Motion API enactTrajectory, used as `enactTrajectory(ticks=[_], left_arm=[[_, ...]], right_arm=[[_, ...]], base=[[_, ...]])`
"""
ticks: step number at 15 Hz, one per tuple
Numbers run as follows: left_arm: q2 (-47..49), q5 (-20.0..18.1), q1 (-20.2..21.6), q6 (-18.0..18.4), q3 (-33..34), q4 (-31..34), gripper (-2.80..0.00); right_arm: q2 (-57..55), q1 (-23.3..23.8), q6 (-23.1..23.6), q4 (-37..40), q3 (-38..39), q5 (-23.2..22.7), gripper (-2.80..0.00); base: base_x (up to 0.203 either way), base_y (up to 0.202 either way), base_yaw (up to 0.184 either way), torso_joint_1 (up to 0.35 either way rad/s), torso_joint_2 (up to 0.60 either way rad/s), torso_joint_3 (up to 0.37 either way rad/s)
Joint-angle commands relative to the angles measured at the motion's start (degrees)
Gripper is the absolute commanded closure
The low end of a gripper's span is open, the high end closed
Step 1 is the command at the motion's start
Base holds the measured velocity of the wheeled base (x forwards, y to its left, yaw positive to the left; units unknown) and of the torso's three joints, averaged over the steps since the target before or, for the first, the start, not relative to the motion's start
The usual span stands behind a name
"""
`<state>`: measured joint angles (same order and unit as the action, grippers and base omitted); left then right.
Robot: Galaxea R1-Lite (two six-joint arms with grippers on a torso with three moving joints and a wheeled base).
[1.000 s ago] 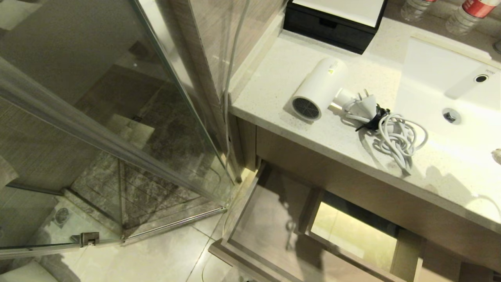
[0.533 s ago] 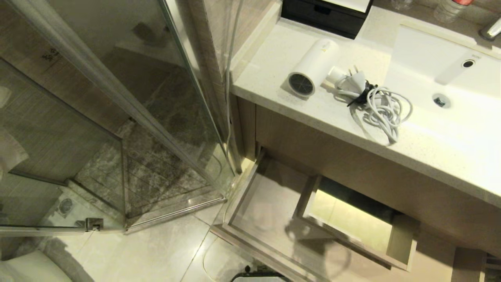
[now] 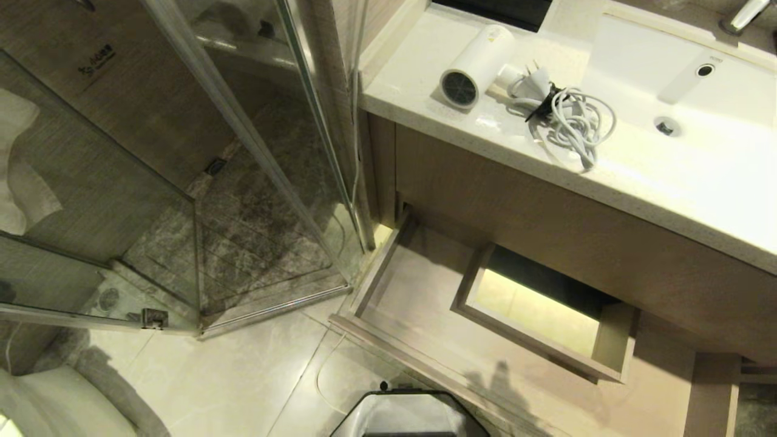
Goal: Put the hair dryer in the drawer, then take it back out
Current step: Close the drawer
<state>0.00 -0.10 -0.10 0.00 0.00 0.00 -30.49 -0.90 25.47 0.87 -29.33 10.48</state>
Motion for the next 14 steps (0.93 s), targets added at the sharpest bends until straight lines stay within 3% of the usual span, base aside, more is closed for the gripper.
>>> enactTrajectory(ticks=[1,14], left_arm=[[0.0,0.0,0.0,0.0,0.1,0.0,0.0],[0.0,0.0,0.0,0.0,0.1,0.0,0.0]], right_arm=[[1.1,0.1,0.1,-0.6,0.2,0.1,0.0],[1.5,0.2,0.3,-1.8,0.7,0.0,0.0]], base=[[0.0,0.0,0.0,-0.238,-0.03,-0.269],[0.0,0.0,0.0,-0.182,-0.13,-0.316]])
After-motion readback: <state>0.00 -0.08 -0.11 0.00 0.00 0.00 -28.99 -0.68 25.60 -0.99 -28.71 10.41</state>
